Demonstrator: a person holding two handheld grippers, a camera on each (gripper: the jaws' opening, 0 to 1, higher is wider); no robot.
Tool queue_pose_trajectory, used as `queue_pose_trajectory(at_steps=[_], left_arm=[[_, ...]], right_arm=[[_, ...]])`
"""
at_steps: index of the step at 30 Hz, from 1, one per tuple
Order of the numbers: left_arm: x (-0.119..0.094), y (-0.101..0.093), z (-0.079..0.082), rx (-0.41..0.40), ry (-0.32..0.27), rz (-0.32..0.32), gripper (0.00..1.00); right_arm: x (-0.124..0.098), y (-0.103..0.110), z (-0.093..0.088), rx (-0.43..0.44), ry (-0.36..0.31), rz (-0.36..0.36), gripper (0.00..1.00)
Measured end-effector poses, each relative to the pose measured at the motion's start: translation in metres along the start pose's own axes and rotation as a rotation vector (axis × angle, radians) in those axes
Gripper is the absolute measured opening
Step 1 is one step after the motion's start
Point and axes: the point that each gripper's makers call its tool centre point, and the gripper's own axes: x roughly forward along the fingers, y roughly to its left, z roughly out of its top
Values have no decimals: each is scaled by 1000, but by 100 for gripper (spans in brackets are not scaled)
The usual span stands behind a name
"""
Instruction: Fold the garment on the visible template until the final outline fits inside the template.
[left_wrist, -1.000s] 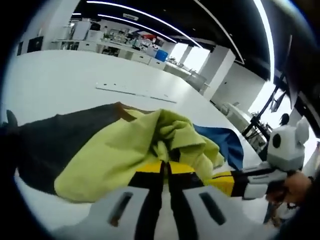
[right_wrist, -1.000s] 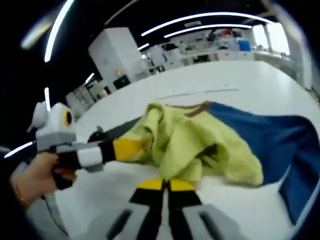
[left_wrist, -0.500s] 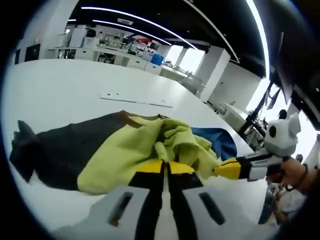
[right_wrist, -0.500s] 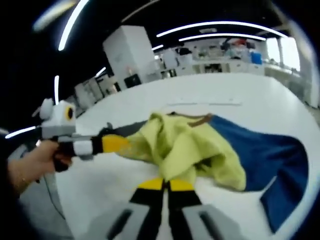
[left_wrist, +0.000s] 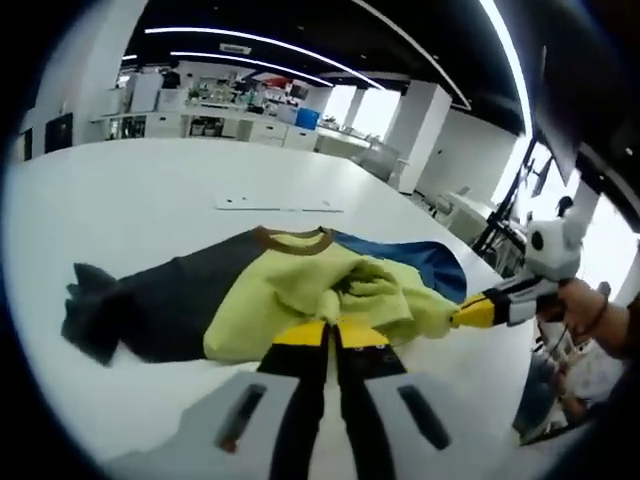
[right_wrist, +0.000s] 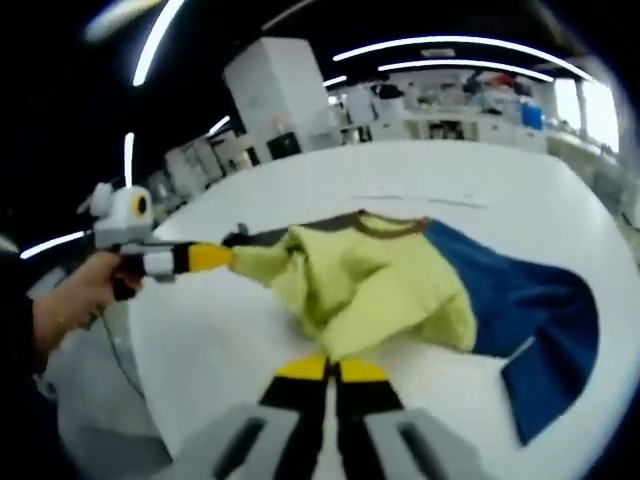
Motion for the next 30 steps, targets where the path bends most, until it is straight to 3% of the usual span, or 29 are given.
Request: queue_pose_trajectory(at_steps=[14,30], left_arm=[[-48,4,-15,54,49,8,0],[-101,7,-50,13,109,40,0]], right_arm=[[-37,5,-10,-26,17,9,0],[-68,12,-34,48,34,38,0]])
